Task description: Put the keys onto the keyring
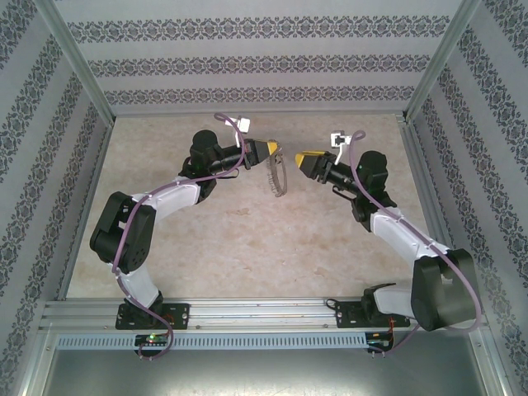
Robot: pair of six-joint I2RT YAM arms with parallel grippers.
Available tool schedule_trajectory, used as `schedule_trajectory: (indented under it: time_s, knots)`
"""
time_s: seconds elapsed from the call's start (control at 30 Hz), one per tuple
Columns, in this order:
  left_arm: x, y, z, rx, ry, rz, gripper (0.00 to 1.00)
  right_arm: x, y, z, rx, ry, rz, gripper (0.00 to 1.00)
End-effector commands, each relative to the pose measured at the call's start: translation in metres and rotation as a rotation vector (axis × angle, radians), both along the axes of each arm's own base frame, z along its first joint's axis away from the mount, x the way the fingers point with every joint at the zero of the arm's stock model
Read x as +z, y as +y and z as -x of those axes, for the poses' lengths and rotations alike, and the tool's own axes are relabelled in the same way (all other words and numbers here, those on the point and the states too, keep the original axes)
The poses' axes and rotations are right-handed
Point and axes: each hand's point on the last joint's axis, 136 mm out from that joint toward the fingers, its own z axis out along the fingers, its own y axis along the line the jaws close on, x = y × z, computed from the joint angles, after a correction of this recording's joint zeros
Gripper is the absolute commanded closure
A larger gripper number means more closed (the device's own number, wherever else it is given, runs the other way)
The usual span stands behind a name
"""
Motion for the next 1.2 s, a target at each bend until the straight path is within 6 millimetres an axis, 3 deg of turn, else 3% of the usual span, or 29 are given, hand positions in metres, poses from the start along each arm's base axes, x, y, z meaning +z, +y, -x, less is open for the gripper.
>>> schedule_trajectory:
  time_s: [0.0,0.27,1.17]
  knots:
    - [0.026,-0.003,0.008,-0.009,-0.096,0.042,1.0,0.028,0.013,-0.005,0.032,-0.033,-0.05,0.52]
    - [0.027,-0.006,0.008,-0.022,-0.094,0.044,1.0,0.024,0.036,-0.021,0.076,-0.008,-0.076,0.54]
    - [0.03,-0.007,0.008,-0.033,-0.1,0.042,1.0,0.017,0.05,-0.03,0.119,0.011,-0.098,0.71]
